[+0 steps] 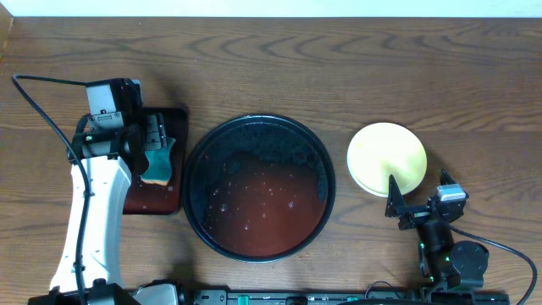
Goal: Clean dirty plates on tray and stack at the side
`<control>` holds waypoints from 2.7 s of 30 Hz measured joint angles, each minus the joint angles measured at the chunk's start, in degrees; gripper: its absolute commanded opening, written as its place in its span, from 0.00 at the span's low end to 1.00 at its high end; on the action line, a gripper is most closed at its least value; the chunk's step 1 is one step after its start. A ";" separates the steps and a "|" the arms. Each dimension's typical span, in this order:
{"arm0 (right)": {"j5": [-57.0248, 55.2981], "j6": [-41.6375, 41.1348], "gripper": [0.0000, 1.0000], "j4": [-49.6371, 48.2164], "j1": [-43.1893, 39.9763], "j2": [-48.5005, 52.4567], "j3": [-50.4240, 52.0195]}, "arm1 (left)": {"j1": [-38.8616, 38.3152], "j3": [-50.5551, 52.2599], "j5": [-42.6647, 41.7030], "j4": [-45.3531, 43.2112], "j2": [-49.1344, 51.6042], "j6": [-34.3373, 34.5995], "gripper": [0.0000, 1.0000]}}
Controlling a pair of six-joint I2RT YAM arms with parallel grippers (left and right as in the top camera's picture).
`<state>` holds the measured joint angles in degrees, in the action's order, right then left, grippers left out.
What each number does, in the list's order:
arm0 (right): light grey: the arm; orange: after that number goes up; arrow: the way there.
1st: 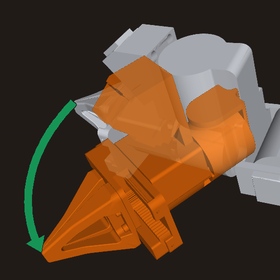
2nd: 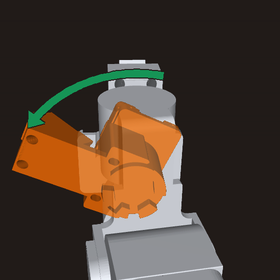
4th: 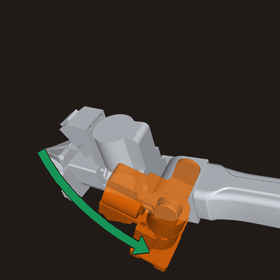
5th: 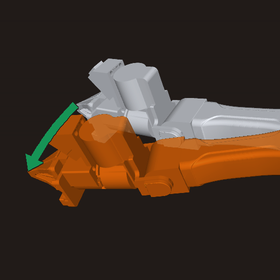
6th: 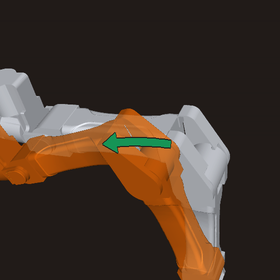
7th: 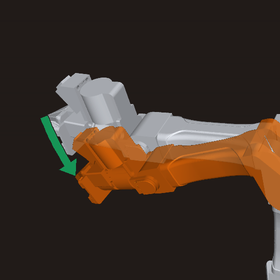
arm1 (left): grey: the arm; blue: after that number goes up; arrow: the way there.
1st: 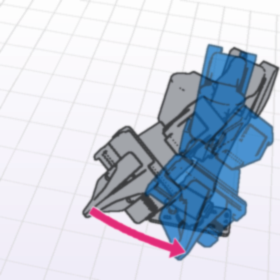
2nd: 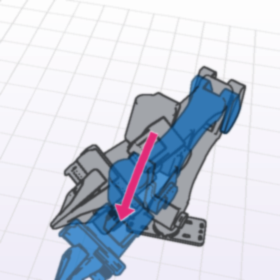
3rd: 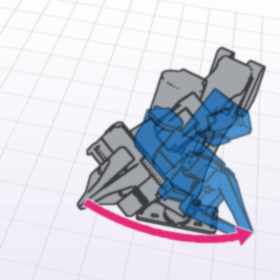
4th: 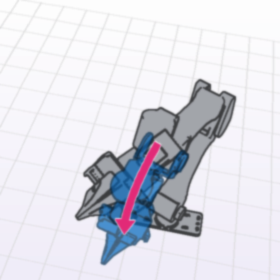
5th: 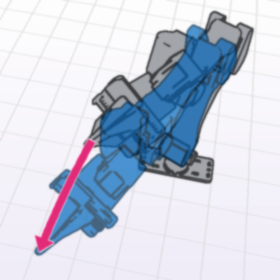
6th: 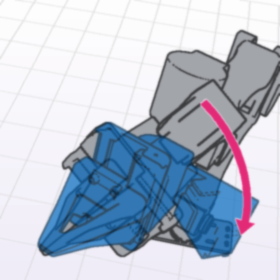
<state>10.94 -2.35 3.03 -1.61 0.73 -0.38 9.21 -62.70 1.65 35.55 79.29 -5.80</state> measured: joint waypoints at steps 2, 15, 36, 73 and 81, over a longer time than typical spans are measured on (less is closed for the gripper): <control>0.00 -0.02 0.99 0.00 0.00 0.00 0.00 | 0.00 0.00 0.00 0.02 0.00 0.00 0.74; 0.00 0.00 0.99 0.00 0.00 0.00 0.00 | -5.46 0.98 3.06 5.53 -24.44 -0.04 0.75; -0.02 0.00 0.99 0.00 0.04 0.00 0.00 | -7.15 47.23 -1.36 -29.86 -70.86 -0.02 0.75; -0.02 0.00 0.99 0.02 0.04 0.00 0.00 | -7.15 61.59 -2.60 -33.92 -78.64 -0.66 0.75; -0.02 0.00 0.99 0.02 0.04 0.00 0.00 | -7.15 61.59 -2.60 -33.92 -78.64 -0.66 0.75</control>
<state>10.92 -2.35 3.05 -1.56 0.73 -0.38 2.07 -1.10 -0.95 1.63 0.64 -6.46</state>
